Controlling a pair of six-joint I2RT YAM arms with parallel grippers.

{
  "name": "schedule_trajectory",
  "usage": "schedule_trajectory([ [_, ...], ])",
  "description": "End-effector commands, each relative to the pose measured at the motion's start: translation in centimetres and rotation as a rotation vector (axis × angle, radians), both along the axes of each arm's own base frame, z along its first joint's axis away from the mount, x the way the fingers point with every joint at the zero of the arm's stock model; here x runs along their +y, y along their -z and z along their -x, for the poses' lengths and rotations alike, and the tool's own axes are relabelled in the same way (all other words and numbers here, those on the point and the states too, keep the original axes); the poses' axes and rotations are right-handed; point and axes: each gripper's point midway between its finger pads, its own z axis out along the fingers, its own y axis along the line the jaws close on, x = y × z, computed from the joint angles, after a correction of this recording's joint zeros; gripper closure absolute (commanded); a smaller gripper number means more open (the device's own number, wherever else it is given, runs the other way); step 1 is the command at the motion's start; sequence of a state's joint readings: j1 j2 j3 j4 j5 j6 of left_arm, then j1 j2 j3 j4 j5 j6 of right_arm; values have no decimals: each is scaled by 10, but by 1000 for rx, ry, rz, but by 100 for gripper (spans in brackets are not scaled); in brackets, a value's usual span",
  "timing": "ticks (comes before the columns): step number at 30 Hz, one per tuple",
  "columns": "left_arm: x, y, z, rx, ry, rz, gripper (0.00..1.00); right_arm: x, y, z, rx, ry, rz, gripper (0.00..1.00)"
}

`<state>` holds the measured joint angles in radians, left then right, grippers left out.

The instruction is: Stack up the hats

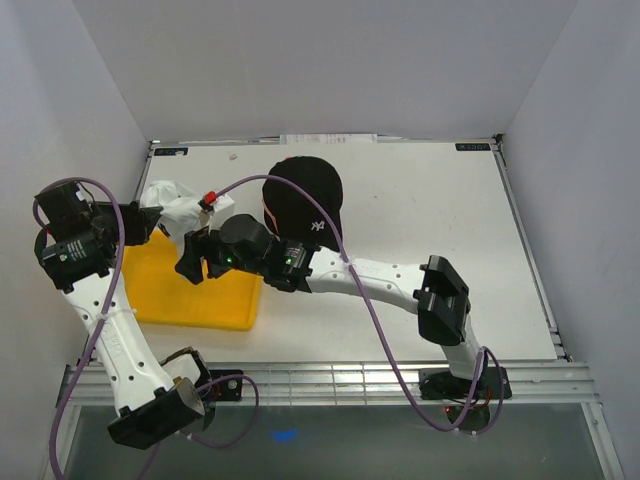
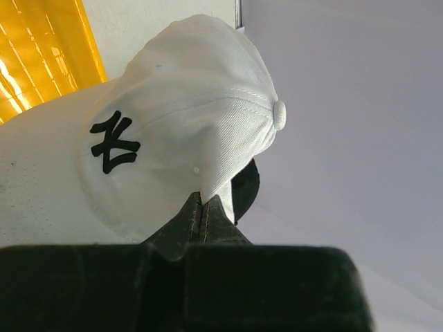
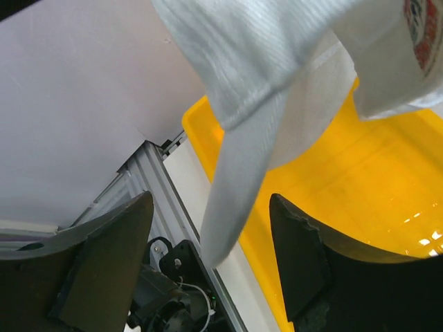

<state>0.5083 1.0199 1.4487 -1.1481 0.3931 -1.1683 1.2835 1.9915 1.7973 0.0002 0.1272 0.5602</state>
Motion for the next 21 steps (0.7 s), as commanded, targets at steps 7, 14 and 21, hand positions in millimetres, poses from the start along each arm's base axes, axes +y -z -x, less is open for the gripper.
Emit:
schedule_trajectory([
  [7,-13,-20,5,-83,58,-16,100,4,-30,-7,-8,35,-78,55],
  [14,-21,-34,4,-175,104,-31,100,-25,-35,-7,65,-49,-114,92],
  [21,-24,-60,-1,-266,142,-76,68,-60,-75,7,173,-249,-209,92],
])
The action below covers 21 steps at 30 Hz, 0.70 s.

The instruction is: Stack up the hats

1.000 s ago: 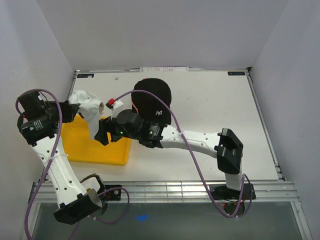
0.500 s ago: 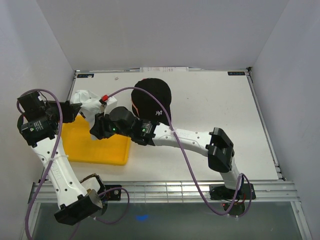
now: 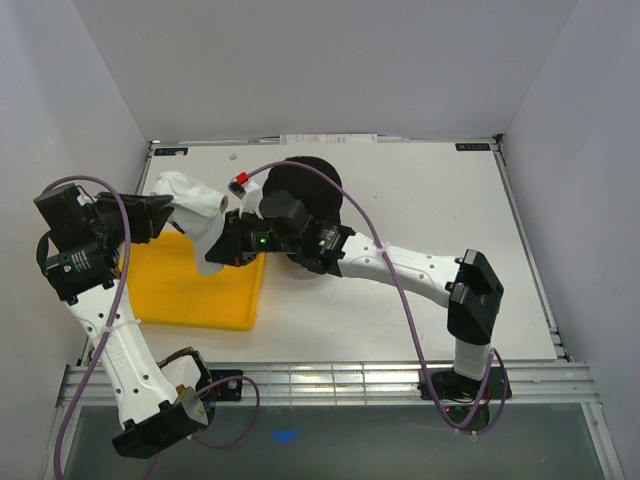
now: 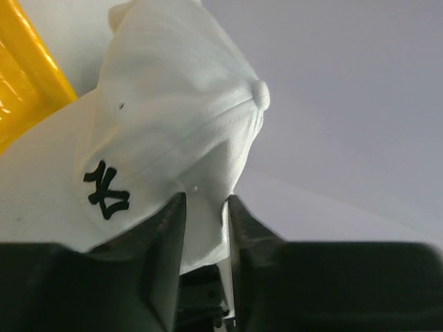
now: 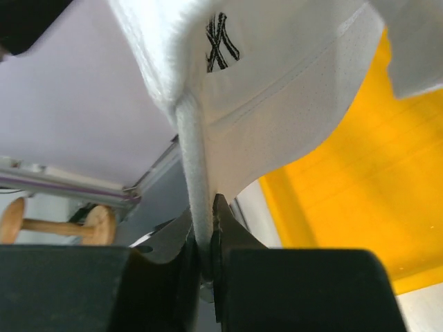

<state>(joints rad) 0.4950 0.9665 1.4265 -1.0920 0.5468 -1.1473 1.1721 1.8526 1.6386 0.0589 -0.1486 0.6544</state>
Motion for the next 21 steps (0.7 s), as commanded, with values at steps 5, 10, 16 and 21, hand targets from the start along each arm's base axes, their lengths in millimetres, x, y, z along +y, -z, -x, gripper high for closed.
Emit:
schedule_trajectory([
  [5,7,-93,-14,-343,2,-149,19,-51,-81,8,157,-200,-196,92],
  [10,4,-149,-14,-483,30,-235,4,-80,-117,-9,178,-200,-251,92],
  [16,0,-170,-3,-525,17,-277,3,-135,-177,-48,296,-257,-484,92],
  [21,-4,-137,1,-484,33,-256,3,-167,-226,-93,340,-276,-607,92],
])
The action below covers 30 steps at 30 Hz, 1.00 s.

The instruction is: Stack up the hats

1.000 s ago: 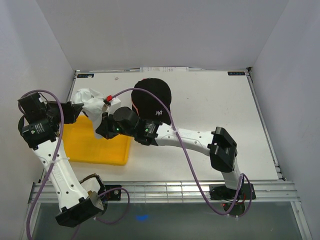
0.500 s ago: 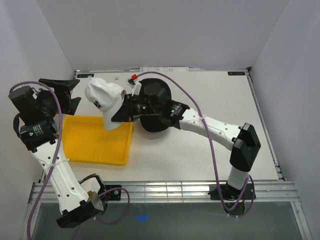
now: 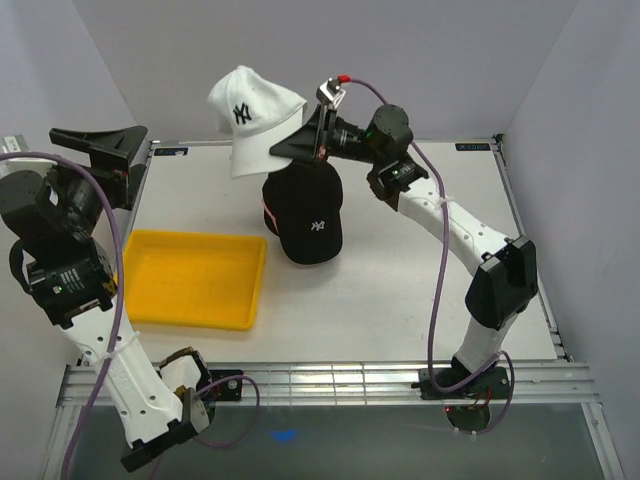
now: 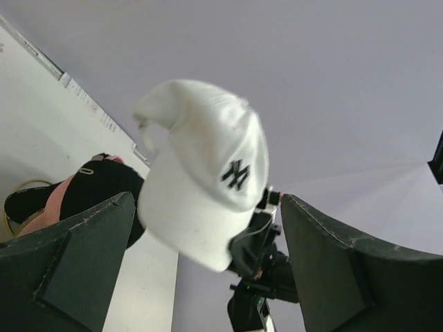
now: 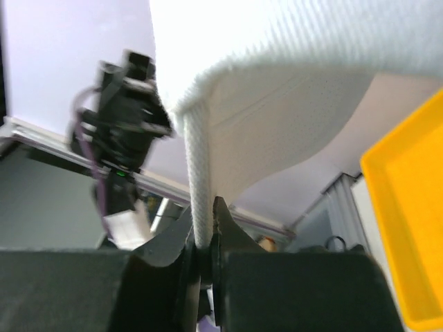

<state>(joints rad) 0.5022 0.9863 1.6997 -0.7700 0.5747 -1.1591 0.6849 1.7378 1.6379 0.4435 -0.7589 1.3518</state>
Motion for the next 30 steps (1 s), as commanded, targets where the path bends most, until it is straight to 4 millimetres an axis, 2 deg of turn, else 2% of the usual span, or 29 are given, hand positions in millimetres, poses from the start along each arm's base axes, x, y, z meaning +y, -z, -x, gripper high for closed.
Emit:
schedule_trajectory([
  [1,-5,20,6,23,22,-9,3,-38,-71,-7,-47,-89,-216,92],
  [2,-5,34,4,48,31,-7,4,-46,-75,-16,-34,-88,-244,92],
  [3,-7,39,6,55,33,-7,4,-56,-74,-35,9,-96,-280,92],
  [4,-10,42,11,53,36,-10,4,-62,-82,-38,3,-108,-309,92],
  [5,-10,53,10,75,42,0,4,-66,-82,-45,24,-112,-327,92],
  [8,-14,66,9,103,62,15,5,-83,-59,-81,127,-88,-361,92],
  [9,-17,66,8,106,77,16,5,-95,-52,-95,161,-58,-382,92],
  [10,-18,65,7,105,81,9,5,-101,-48,-94,182,-69,-410,92],
  [13,-16,60,-1,102,87,-18,5,-94,-42,-85,99,-103,-326,92],
  [14,-14,65,-8,123,96,-11,6,-101,-47,-84,89,-94,-344,92],
  [15,-18,68,-12,135,119,-7,6,-118,-35,-97,150,-39,-369,92],
  [16,-19,70,-14,141,133,-3,6,-133,-36,-108,217,0,-441,92],
  [18,-24,76,-22,156,167,2,6,-146,-30,-118,210,20,-447,92],
  [23,-31,91,-37,190,227,40,6,-134,-25,-118,202,-41,-428,92],
  [30,-33,83,-48,176,248,36,6,-118,13,-102,253,-92,-385,92],
])
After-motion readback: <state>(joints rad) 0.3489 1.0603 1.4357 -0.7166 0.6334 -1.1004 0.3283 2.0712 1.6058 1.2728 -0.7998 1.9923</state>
